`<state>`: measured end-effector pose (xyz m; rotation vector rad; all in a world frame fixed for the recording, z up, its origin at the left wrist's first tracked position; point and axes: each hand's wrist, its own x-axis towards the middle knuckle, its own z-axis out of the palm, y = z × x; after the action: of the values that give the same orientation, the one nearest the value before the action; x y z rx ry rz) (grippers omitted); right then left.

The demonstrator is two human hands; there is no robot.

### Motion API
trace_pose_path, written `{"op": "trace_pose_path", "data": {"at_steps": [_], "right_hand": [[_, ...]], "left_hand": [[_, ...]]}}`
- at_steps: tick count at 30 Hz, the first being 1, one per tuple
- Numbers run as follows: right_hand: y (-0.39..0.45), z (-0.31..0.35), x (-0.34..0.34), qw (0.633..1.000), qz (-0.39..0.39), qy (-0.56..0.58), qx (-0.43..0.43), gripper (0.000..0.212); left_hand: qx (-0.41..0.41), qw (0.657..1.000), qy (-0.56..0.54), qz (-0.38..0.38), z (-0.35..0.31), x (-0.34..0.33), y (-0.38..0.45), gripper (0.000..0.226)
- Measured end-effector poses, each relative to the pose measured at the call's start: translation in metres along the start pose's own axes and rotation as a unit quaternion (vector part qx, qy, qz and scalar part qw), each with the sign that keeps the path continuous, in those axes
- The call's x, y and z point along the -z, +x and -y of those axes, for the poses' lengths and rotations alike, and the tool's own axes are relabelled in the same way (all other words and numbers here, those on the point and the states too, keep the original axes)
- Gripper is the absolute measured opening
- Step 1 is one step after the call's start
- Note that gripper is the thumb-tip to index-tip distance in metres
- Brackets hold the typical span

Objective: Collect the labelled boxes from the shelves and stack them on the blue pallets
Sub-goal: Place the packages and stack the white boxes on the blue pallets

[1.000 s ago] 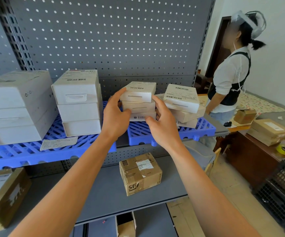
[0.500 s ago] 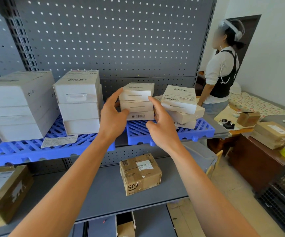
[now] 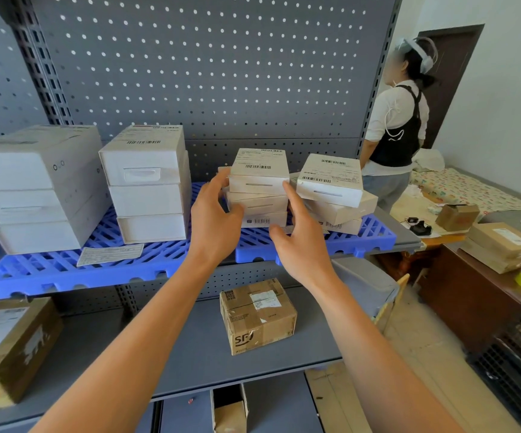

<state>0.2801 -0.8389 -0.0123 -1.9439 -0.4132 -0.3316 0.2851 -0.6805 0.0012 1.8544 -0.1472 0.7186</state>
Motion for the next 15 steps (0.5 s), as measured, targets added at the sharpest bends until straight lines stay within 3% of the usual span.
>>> {"op": "trace_pose_path", "data": {"at_steps": [6, 15], "right_hand": [[0.006, 0.003, 0.000, 1.000, -0.013, -0.016, -0.014, 0.081], [0.012, 0.004, -0.005, 0.999, -0.020, -0.032, -0.014, 0.085]], "left_hand": [[0.035, 0.999, 0.040, 0.006, 0.012, -0.003, 0.014, 0.060], [-0.001, 1.000, 0.009, -0.007, 0.014, 0.002, 0.009, 0.050]]}}
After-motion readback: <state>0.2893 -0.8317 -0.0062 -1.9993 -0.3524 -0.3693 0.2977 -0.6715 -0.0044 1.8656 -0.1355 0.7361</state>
